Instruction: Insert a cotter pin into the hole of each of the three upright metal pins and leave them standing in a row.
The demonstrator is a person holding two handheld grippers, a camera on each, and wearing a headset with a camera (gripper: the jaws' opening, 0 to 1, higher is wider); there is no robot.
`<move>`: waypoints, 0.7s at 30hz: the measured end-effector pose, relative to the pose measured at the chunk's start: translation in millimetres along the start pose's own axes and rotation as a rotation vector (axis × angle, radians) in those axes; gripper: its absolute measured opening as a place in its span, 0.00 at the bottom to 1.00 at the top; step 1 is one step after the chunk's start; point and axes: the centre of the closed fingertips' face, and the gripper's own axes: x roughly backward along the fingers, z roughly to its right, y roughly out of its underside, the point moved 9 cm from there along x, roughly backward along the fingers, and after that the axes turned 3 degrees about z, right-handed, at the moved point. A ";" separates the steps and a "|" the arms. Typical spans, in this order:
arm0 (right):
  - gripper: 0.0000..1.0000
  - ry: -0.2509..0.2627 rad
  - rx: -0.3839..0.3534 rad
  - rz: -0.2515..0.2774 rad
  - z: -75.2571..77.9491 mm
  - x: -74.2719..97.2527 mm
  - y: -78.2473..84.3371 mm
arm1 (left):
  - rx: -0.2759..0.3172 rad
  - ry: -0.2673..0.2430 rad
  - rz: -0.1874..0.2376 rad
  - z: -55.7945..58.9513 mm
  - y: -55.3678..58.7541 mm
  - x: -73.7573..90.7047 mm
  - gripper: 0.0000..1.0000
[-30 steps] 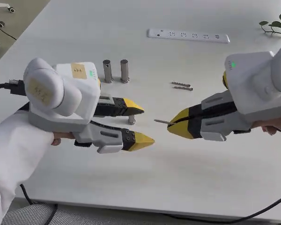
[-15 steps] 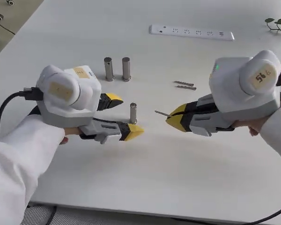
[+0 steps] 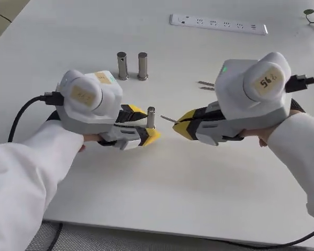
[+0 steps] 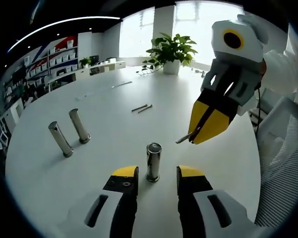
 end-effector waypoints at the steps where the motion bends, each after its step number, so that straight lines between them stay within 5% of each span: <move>1: 0.00 0.001 -0.003 0.001 0.0 -1.0 -0.6 | 0.000 -0.002 0.001 -0.8 0.4 -1.1 0.29; 9: 0.00 -0.004 -0.031 0.008 2.9 -9.0 -3.9 | 0.004 0.003 0.004 -3.6 5.3 -6.5 0.15; 21: 0.00 -0.005 -0.057 0.014 1.5 -10.9 -5.6 | 0.006 -0.025 0.024 -3.4 7.4 -6.0 0.07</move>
